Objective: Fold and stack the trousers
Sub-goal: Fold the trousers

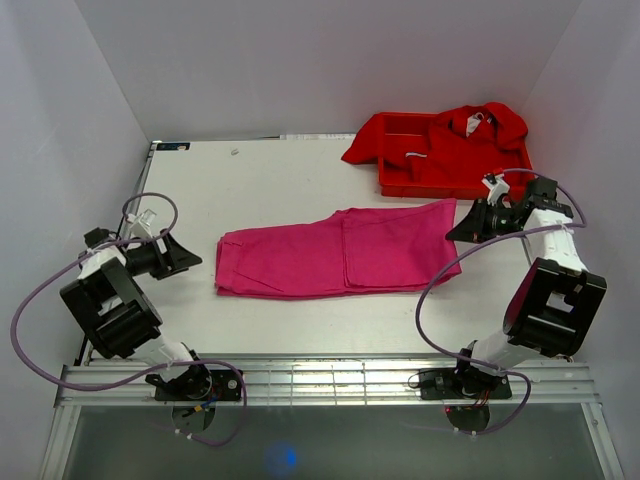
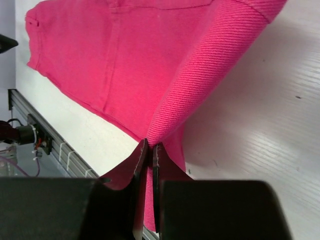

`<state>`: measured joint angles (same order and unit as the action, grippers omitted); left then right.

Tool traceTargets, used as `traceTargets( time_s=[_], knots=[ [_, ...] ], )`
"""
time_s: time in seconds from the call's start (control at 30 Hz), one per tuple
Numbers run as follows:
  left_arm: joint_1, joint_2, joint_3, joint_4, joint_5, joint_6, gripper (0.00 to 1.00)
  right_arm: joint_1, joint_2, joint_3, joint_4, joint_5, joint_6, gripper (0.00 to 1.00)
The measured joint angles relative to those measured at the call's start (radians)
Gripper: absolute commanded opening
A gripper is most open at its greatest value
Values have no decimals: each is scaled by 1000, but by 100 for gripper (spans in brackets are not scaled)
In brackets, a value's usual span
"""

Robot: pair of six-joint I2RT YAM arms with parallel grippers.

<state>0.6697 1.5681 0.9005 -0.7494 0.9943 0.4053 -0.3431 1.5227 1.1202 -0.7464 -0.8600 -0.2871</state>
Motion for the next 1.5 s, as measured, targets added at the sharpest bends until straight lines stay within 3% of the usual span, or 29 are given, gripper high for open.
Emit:
traceTargets(
  time_s=[0.23, 0.53, 0.83, 0.93, 0.97, 1.17, 1.2, 1.27, 1.5],
  knots=[
    [-136, 62, -5, 85, 34, -122, 73, 83, -5, 1, 31, -38, 82, 8],
    [-180, 229, -5, 164, -11, -259, 59, 304, -27, 14, 163, -29, 234, 8],
    [-214, 240, -12, 187, 20, -291, 63, 532, 16, 29, 303, -5, 367, 8],
    [-214, 240, -31, 202, 31, -308, 53, 583, 50, 38, 341, -2, 401, 8],
    [-214, 240, -37, 208, 31, -315, 45, 597, 60, 42, 351, -1, 414, 8],
    [-236, 248, -41, 241, 14, -347, 19, 681, 119, 79, 438, 11, 491, 8],
    [-244, 251, -41, 249, 14, -354, 10, 699, 128, 83, 457, 14, 506, 8],
    [-257, 257, -42, 266, 15, -367, 0, 735, 147, 88, 501, 21, 540, 8],
    [-277, 260, -56, 309, 17, -398, 0, 854, 261, 138, 610, 39, 651, 8]
  ],
)
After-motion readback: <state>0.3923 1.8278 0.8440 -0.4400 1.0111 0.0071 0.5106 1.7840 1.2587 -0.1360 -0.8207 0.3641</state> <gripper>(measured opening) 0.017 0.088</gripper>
